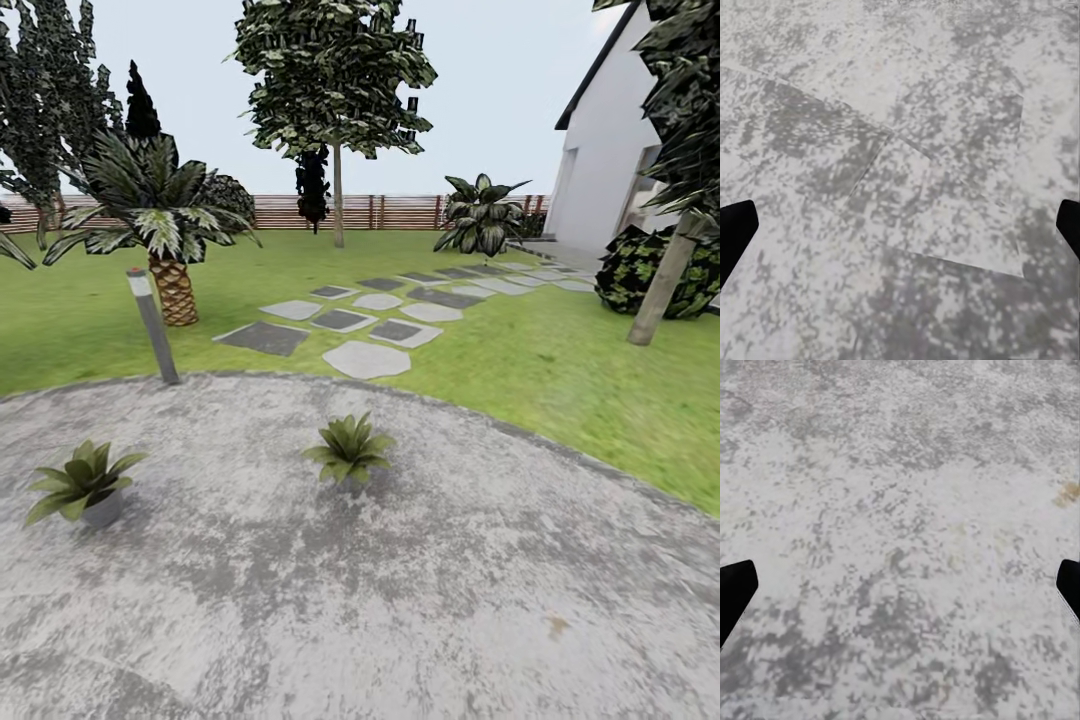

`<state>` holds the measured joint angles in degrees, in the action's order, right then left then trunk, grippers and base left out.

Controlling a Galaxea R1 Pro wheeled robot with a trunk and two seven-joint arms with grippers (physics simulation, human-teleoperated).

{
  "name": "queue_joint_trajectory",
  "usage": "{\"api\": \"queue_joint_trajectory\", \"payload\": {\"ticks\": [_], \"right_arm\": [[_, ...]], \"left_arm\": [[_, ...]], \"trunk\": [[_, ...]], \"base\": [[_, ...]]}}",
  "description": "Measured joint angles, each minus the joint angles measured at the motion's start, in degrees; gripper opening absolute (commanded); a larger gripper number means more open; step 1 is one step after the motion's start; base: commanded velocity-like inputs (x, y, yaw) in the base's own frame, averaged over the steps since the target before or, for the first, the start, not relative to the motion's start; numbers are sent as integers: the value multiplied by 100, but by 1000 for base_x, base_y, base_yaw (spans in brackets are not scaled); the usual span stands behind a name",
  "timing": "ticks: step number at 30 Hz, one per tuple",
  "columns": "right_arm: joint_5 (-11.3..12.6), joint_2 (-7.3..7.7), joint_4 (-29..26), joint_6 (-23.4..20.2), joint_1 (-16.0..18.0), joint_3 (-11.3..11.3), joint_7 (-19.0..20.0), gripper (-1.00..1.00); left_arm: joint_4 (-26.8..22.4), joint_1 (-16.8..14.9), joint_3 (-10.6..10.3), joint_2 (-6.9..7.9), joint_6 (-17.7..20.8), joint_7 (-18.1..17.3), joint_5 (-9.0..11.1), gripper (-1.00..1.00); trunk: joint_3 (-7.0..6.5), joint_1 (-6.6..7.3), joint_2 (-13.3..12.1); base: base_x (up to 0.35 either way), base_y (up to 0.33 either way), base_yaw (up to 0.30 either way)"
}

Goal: Pick up the pesticide atomizer in the garden and spray insectifuge to fully cover both potted plants in the garden.

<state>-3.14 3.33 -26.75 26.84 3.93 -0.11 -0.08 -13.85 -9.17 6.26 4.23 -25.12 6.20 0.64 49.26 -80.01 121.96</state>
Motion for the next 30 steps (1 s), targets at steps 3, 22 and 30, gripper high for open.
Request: {"api": "queue_joint_trajectory", "payload": {"ticks": [3,22,30], "right_arm": [[-1,0,0,2,0,-3,0,100],[-4,1,-2,-2,-2,-4,0,100],[-6,1,-2,-2,-2,-4,0,100]], "left_arm": [[0,1,0,0,0,0,0,100],[2,-3,-1,0,-1,0,0,100],[2,-1,-1,0,-1,0,-1,100]], "trunk": [[0,0,0],[0,0,0],[0,0,0]], "base": [[339,0,0],[339,0,-169],[339,0,-266]]}}
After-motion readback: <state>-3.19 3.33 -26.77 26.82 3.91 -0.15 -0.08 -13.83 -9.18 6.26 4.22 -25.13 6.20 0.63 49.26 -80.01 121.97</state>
